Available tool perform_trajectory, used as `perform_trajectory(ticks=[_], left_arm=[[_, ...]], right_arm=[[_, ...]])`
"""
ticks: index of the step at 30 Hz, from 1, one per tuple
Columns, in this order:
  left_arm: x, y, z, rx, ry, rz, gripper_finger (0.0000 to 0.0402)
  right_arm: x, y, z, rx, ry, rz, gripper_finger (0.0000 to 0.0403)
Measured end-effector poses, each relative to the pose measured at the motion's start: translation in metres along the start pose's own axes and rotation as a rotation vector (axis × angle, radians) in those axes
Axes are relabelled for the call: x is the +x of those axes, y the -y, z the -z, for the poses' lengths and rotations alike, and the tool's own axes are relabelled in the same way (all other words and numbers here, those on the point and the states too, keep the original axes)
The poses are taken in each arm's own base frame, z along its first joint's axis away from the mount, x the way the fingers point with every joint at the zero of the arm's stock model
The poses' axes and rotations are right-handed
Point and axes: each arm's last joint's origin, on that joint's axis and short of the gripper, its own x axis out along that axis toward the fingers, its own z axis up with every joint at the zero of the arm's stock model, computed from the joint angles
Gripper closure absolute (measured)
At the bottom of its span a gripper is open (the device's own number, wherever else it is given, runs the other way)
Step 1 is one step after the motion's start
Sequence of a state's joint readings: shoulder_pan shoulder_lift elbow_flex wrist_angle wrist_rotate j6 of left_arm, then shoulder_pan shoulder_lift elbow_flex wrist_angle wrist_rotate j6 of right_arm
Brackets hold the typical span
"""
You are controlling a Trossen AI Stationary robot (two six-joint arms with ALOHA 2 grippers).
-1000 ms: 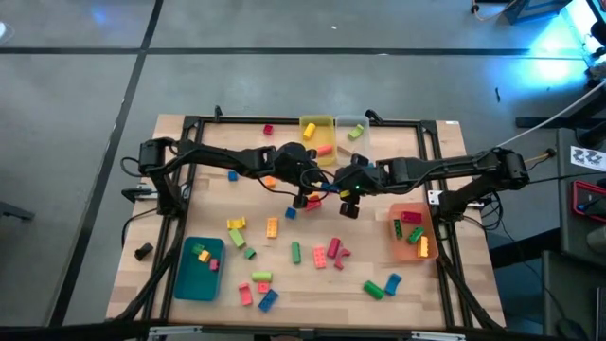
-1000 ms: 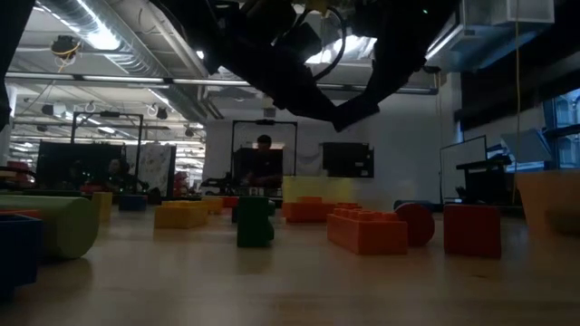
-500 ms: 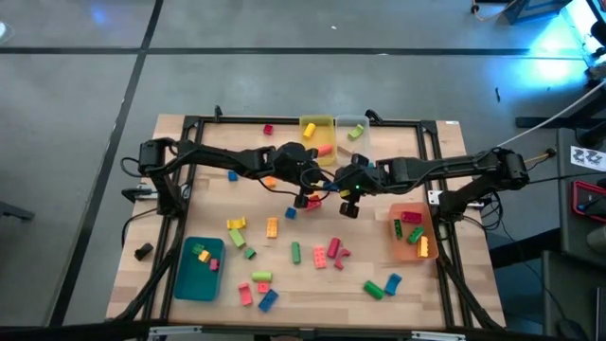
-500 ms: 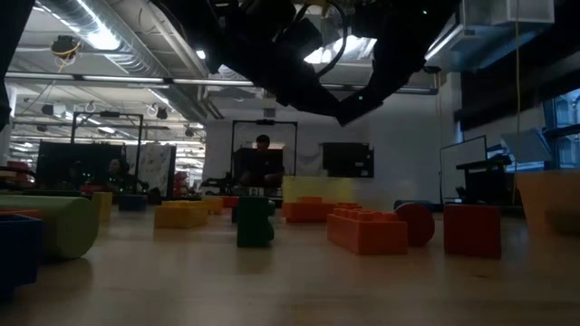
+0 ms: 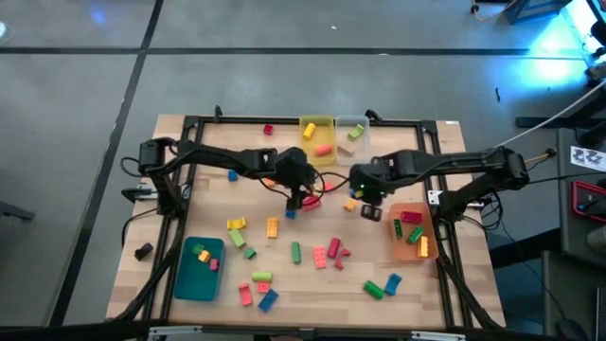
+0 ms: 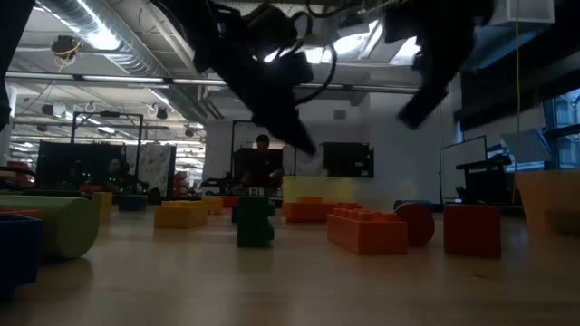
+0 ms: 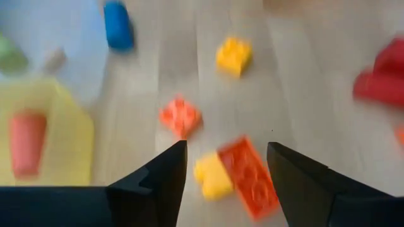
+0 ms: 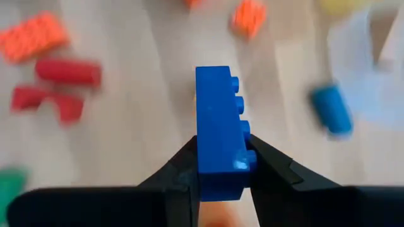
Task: Sort blocks by size
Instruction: Put the blue rectangular game piece into the orange bin
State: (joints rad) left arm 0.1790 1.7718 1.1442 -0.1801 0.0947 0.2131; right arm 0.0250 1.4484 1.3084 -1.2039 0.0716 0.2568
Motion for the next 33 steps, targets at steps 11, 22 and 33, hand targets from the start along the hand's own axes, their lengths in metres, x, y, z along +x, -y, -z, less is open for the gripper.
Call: perform_trajectory(ticks=[11, 22, 33], left_arm=[[-0.007, -0.019, 0.033, -0.131, -0.289, 0.011, 0.0196], [-0.011, -0.038, 0.04, -0.181, -0.304, -0.022, 0.0196], [-0.018, -0.048, 0.049, -0.201, -0.4, -0.03, 0.0196]], right_arm=[[-0.017, -0.017, 0.037, 0.188, -0.406, -0.095, 0.0306], [0.002, -0.049, 0.069, 0.17, -0.519, -0.023, 0.0306], [0.029, -0.054, 0.097, 0.178, -0.643, 0.083, 0.0212]])
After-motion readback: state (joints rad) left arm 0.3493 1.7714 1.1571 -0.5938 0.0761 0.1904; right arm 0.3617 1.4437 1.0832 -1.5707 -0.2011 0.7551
